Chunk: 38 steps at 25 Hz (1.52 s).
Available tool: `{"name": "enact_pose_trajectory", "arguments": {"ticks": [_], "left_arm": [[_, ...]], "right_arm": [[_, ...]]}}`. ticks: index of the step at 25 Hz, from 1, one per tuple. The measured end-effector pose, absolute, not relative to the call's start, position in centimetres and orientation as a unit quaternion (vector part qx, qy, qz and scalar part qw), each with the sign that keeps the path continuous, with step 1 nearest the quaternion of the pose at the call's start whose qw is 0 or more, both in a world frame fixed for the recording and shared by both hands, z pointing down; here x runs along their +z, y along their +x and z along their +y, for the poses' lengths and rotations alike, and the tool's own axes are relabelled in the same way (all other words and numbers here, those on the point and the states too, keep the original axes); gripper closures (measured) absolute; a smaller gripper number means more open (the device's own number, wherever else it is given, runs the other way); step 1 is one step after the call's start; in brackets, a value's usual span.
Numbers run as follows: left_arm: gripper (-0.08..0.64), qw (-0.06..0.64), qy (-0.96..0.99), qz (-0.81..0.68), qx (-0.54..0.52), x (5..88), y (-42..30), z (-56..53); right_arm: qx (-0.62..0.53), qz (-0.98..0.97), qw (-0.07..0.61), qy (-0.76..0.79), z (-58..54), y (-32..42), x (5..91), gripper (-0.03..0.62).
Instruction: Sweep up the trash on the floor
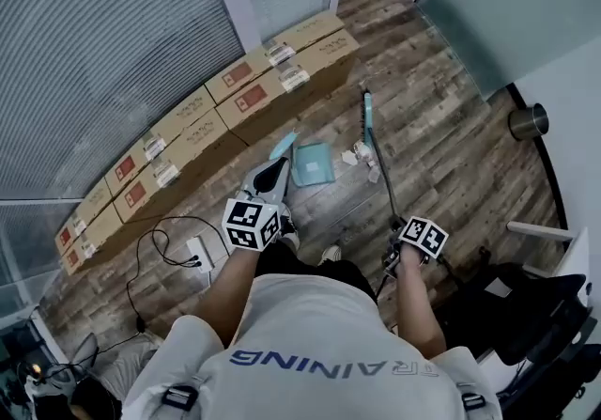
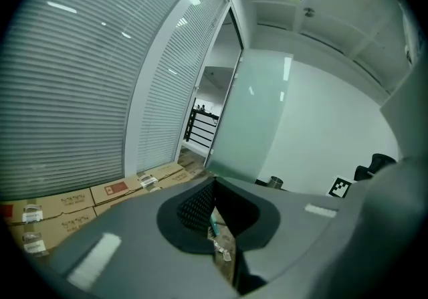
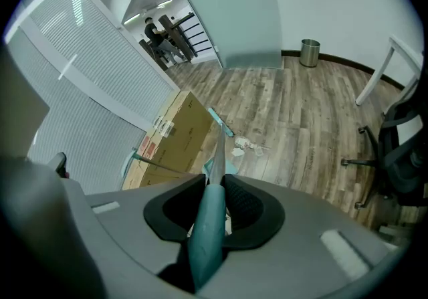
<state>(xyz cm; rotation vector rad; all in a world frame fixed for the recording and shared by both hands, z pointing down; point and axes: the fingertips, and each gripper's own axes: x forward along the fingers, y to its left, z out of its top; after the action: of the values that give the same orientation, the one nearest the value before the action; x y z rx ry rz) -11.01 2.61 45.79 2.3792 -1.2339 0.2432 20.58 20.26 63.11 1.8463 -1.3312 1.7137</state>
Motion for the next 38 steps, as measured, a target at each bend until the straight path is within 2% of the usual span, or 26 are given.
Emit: {"name": "enact_pose_trajectory", "arguments": {"ticks": [9, 27, 29, 32, 34, 38], "left_arm": [[0.557, 0.234, 0.860, -0.437, 0.119, 49.0, -15.5, -4.8], [0.545, 0.236, 0.830, -0.469, 0.188, 52.0, -10.3, -6.7], [0.504, 0.238, 0.828, -0.460, 0.215, 53.2, -10.2, -6.6], [0.310, 0.250, 0.830, -0.413, 0.278, 56.1, -9.4, -6.0], [0.245, 0.241, 0.831, -0.373, 0.335, 58.5, -9.0, -5.6], [0.192, 0.220, 0.821, -0.311, 0.426, 63.3, -8.8, -5.7]], "right_arm": [[0.588, -0.445, 0.165, 0.655, 13.4, 17.2, 62.9, 0.485], [0.627, -0.454, 0.202, 0.600, 11.0, 22.5, 66.7, 0.485], [0.629, -0.455, 0.202, 0.597, 10.8, 22.6, 67.0, 0.485], [0.630, -0.453, 0.206, 0.596, 10.9, 22.8, 67.4, 0.485], [0.631, -0.451, 0.211, 0.595, 11.0, 22.8, 67.5, 0.485], [0.631, -0.450, 0.213, 0.595, 10.9, 22.6, 67.5, 0.485]]}}
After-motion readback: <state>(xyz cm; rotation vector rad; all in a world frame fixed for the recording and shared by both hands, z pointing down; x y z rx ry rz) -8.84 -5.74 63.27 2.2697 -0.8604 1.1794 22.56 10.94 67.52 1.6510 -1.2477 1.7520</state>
